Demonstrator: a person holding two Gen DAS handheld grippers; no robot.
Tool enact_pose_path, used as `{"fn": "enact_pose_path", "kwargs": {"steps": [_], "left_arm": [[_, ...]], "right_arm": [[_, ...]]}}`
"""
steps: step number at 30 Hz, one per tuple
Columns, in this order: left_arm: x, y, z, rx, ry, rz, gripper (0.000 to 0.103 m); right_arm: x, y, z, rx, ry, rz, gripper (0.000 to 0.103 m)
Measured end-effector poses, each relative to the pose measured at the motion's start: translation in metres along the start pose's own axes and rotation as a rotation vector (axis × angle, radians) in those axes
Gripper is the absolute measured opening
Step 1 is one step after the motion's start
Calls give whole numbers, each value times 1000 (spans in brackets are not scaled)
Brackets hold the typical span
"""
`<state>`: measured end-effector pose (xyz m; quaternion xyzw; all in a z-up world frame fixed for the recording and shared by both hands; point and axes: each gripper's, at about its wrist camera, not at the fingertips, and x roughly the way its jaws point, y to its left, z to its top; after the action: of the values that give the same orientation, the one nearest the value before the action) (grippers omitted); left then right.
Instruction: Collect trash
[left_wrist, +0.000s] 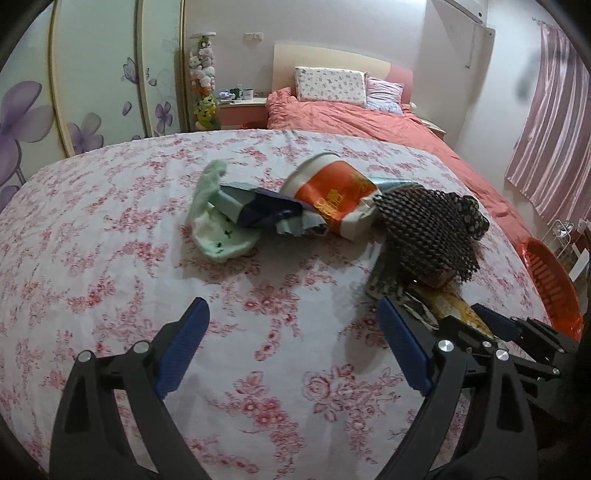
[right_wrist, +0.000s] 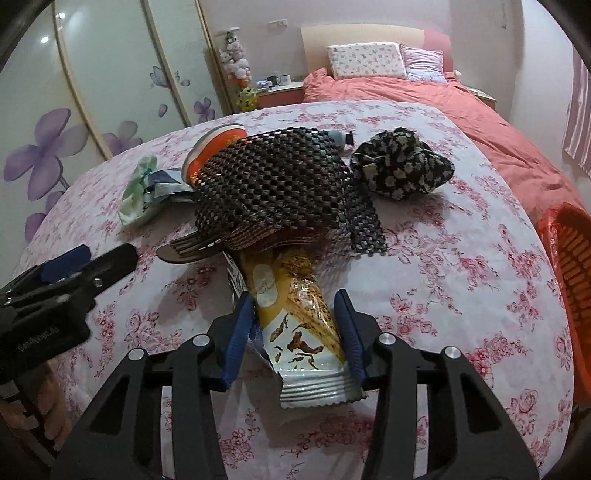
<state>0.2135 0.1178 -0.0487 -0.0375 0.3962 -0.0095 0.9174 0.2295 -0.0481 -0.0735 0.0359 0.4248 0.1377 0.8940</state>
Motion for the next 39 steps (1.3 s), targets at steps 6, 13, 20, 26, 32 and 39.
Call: {"fn": "enact_pose_path", "kwargs": {"steps": [6, 13, 20, 26, 32, 39], "left_arm": [[1, -2, 0, -5, 7, -1, 90], [-4, 12, 1, -36, -1, 17, 90], [-9, 21, -1, -70, 0, 15, 90], [-15, 22, -2, -71, -11, 19, 90], [-14, 25, 1, -68, -15, 18, 90], [-4, 4, 4, -34, 2, 10, 90]], "right_arm": [[3, 12, 2, -77, 1, -30, 29], [-22, 15, 18, -84, -70, -41, 26], [-49, 18, 30, -58, -132, 7, 26], [-61, 20, 25, -56, -155, 37, 26], [-76, 22, 25, -67, -204, 60, 26], [-88, 10, 29, -44, -275, -21, 26]]}}
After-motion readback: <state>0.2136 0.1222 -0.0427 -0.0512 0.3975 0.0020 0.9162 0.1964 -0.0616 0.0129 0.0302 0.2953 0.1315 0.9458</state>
